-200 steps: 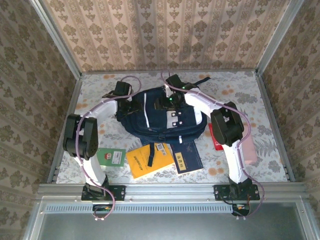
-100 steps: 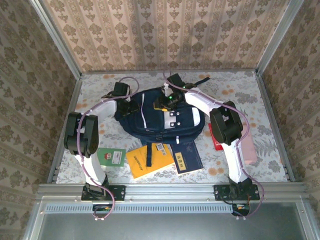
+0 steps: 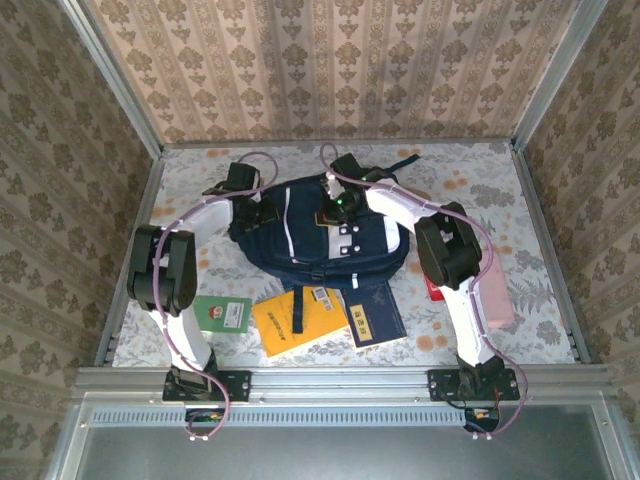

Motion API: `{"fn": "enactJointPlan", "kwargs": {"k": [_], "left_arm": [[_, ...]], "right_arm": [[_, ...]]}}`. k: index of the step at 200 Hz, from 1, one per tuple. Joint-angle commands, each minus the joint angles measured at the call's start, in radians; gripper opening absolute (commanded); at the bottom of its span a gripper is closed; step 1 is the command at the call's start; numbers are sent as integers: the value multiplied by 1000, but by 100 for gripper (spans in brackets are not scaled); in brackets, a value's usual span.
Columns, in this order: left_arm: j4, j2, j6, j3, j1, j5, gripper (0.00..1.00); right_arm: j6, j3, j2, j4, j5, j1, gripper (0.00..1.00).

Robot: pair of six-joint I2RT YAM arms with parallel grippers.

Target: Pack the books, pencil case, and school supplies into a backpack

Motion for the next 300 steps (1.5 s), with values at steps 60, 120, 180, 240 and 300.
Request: {"fn": "enactJointPlan", "kwargs": {"k": [60,120,180,240,300], "left_arm": [[-167,-428,68,-92,-66,-56,36],[-162,-581,70,-243,-277,-225,35],[127,-803,116,-524,-379,-296,48],[259,-871,284,-646,-413,-316,46],[425,-914,436,-782,-626,-528,49]], "right_arm": [[366,-74,-232,164,-105,-15,0],[620,-106,-292,236,-102,-60,0],[567,-61,-356,174,-188,-97,0],[532,-89,-423,140,-218,-111,0],[556,-161,-491,193,-236,-130,0]]}}
